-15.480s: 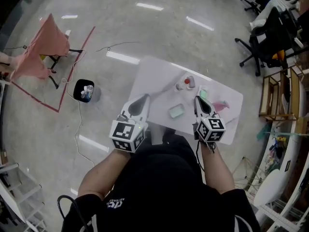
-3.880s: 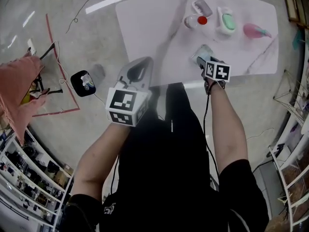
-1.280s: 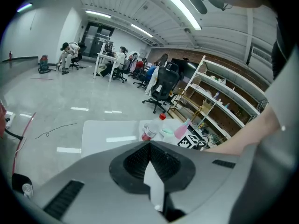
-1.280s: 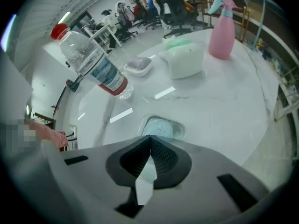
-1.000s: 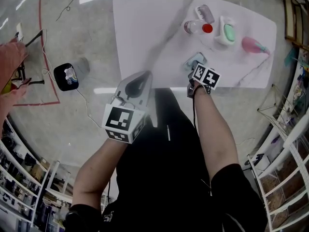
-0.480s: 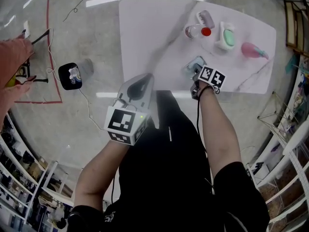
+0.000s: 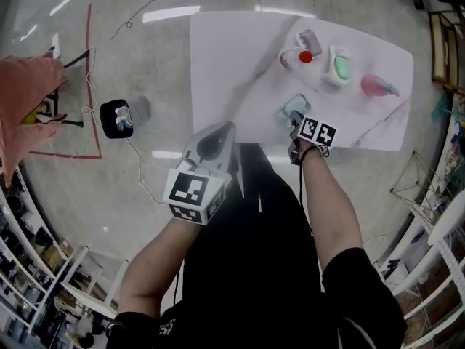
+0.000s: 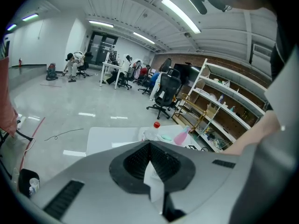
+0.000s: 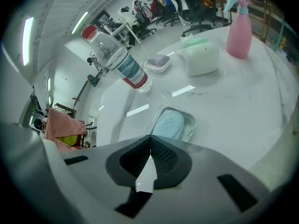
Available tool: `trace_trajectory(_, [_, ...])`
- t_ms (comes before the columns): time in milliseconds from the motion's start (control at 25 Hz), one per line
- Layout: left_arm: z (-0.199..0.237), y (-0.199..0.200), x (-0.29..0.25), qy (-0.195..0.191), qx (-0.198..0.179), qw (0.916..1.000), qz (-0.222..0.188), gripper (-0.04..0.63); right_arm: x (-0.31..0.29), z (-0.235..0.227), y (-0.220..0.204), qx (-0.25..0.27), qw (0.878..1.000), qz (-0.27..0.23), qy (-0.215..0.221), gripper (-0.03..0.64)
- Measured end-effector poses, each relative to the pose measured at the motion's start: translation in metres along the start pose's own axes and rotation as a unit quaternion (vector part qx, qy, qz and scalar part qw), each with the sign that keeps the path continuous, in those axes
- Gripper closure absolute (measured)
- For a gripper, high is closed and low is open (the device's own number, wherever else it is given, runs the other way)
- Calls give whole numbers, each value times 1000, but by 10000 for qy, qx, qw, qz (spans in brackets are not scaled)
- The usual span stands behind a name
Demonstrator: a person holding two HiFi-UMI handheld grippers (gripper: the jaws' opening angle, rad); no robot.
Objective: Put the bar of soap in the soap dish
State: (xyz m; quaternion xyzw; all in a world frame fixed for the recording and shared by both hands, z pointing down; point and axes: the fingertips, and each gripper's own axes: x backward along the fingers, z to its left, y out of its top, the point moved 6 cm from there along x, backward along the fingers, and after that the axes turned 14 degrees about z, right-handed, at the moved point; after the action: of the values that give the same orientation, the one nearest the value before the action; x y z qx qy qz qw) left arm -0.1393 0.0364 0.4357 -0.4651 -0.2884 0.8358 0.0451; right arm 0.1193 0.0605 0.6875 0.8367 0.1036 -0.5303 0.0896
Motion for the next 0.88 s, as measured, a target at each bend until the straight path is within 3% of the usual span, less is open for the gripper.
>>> trace_trajectory(160, [1,7,17,172,119,9996,-191,588,12,2,-10,-94,9997,-93,200,600])
trace_trajectory(400, [-6,6,49,196,-28,9988,-448,588,43,18,-24,-82,9975,-547,448,600])
trace_trajectory(720, [-18,-41,108,23,-129,9970,-767,588,101,78,-48,800,9881,-1219,495,600])
trace_trajectory(880, [-34,-72,140,-69,-162,9959,-882,588,140,103,-86,1034,9808,-1548,575,600])
